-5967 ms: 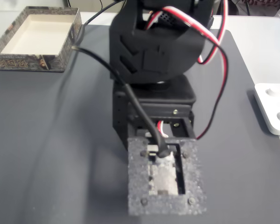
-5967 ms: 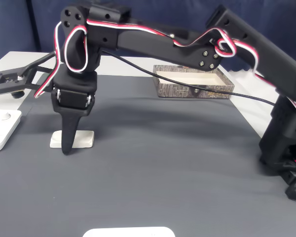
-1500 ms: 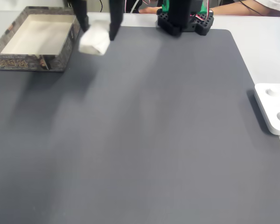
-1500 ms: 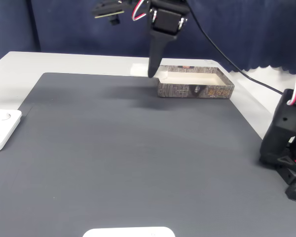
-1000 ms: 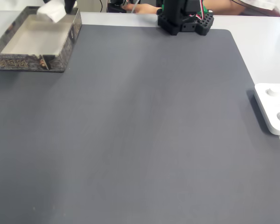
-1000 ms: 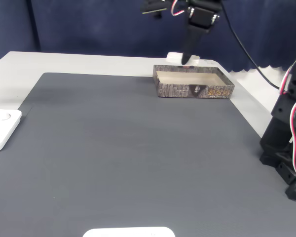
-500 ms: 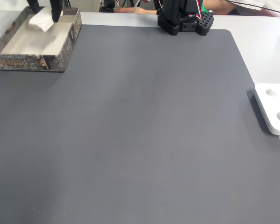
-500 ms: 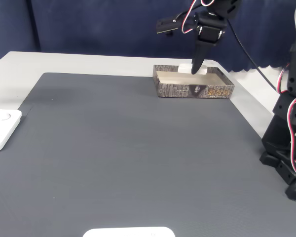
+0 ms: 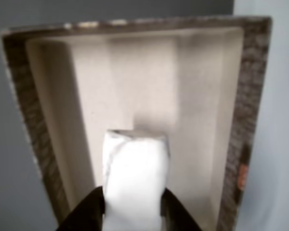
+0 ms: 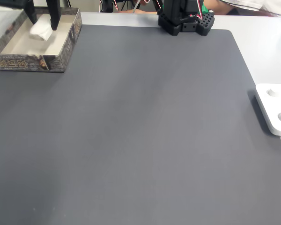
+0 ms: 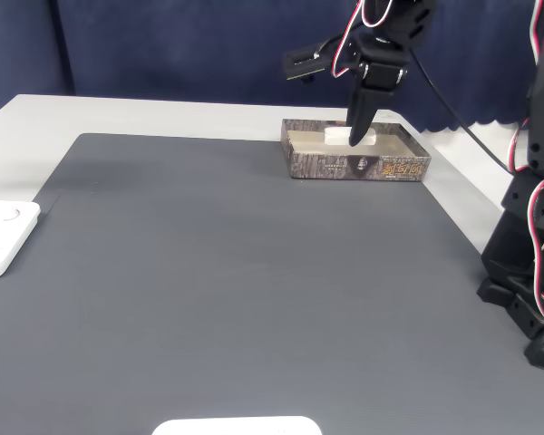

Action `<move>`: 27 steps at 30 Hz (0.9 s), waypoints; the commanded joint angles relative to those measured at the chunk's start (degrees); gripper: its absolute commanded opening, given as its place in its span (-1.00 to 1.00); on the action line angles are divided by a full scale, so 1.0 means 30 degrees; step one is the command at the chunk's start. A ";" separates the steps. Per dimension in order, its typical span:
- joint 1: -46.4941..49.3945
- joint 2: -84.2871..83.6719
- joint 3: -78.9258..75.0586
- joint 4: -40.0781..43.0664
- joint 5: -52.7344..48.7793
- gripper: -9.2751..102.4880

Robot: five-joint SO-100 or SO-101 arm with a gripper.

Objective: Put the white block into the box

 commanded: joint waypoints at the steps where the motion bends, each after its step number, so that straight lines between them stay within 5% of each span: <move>1: 0.0205 -0.0029 -0.1816 -0.0293 0.0322 -0.86; 19: 0.0176 -0.2490 -0.3721 -0.0791 0.0352 -0.84; 27: 0.0029 -0.2695 -0.3574 -0.1348 0.0381 -0.54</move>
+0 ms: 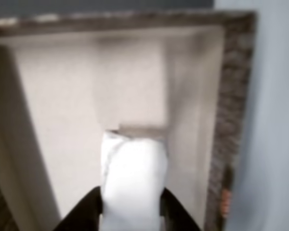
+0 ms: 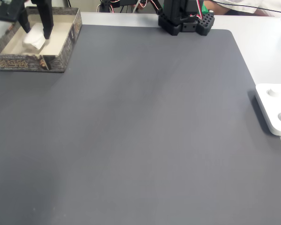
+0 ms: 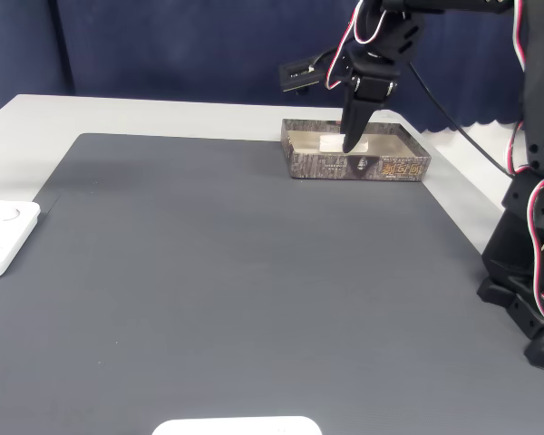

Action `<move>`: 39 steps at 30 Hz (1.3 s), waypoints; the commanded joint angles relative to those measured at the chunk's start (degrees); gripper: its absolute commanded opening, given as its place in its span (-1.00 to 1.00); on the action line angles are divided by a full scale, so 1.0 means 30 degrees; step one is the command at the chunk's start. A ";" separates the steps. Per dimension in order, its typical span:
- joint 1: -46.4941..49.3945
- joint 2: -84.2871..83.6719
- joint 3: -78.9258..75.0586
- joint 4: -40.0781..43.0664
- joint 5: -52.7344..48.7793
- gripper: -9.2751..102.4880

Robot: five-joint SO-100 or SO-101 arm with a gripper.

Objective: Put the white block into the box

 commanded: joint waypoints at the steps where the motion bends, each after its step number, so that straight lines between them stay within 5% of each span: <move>1: -0.0322 0.0088 -0.1113 -0.0410 0.0176 -0.50; 9: -0.0322 0.0088 -0.0850 -0.0586 0.0293 -0.30; 39: -0.2168 0.6973 0.2197 -0.0850 -0.0527 -0.21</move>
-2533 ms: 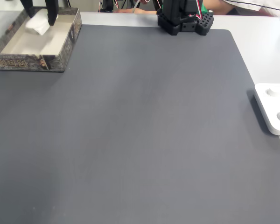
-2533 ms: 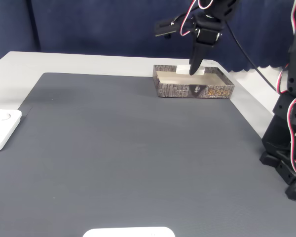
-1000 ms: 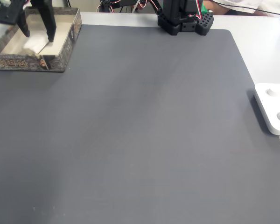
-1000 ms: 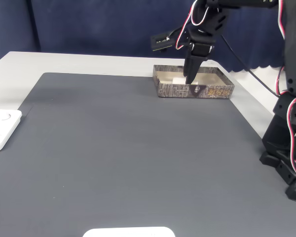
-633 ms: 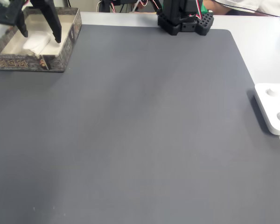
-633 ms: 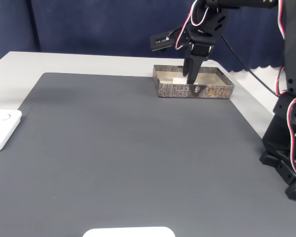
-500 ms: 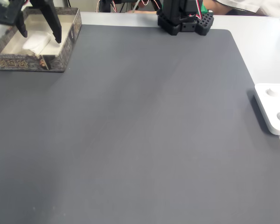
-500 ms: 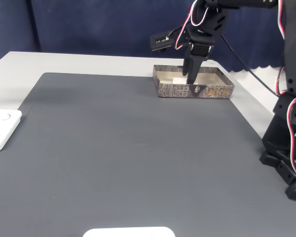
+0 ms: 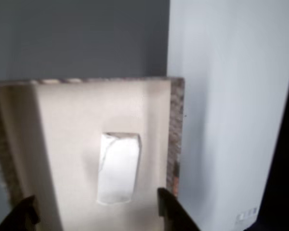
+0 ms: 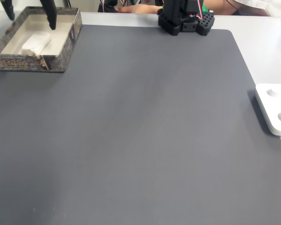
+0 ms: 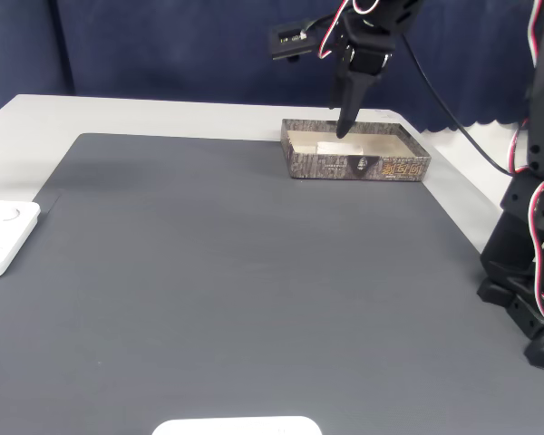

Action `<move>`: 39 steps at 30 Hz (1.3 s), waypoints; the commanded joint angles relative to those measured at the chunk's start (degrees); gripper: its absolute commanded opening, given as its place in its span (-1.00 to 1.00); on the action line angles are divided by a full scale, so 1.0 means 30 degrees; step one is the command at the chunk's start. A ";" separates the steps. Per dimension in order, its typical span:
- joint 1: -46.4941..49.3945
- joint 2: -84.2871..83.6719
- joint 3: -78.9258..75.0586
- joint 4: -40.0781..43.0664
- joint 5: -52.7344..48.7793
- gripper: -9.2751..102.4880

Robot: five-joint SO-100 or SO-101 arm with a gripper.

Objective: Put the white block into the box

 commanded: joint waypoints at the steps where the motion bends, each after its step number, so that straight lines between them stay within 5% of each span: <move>1: -0.0703 0.3281 0.0791 -0.0146 -0.0732 -0.22; 29: -0.6035 1.6875 1.4297 -0.0615 -1.2158 -0.46; 39: -1.0166 1.9424 1.6787 -0.0498 -1.8604 -0.86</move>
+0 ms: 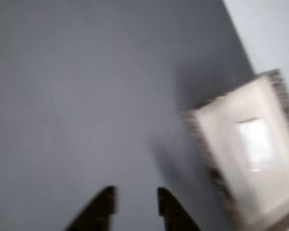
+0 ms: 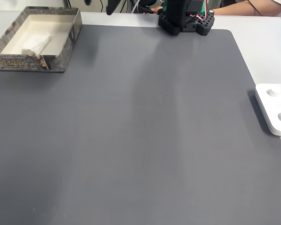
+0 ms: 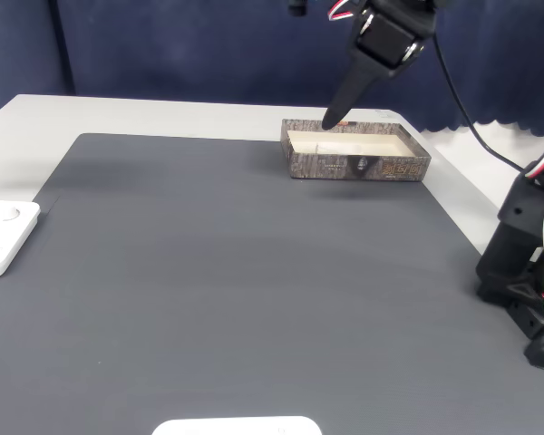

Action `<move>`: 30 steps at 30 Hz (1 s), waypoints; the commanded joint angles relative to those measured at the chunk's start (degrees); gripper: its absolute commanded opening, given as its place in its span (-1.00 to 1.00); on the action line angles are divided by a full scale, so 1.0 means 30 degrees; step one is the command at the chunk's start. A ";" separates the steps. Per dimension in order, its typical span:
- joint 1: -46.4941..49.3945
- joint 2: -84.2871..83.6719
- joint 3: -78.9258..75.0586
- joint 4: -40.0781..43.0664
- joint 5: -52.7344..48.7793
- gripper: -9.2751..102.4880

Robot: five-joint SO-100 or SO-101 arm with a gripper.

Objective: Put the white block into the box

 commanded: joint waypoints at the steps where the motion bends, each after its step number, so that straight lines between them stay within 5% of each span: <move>1: -0.2256 0.1523 0.0234 -0.0176 -0.1934 -0.86; 8: -0.5859 0.3193 0.1846 -0.0381 -0.5801 -0.86; 18: -1.3447 0.7441 0.8262 -0.4395 -1.3008 -0.86; 30: -1.4414 1.2275 1.3857 -0.5684 -0.6211 -0.86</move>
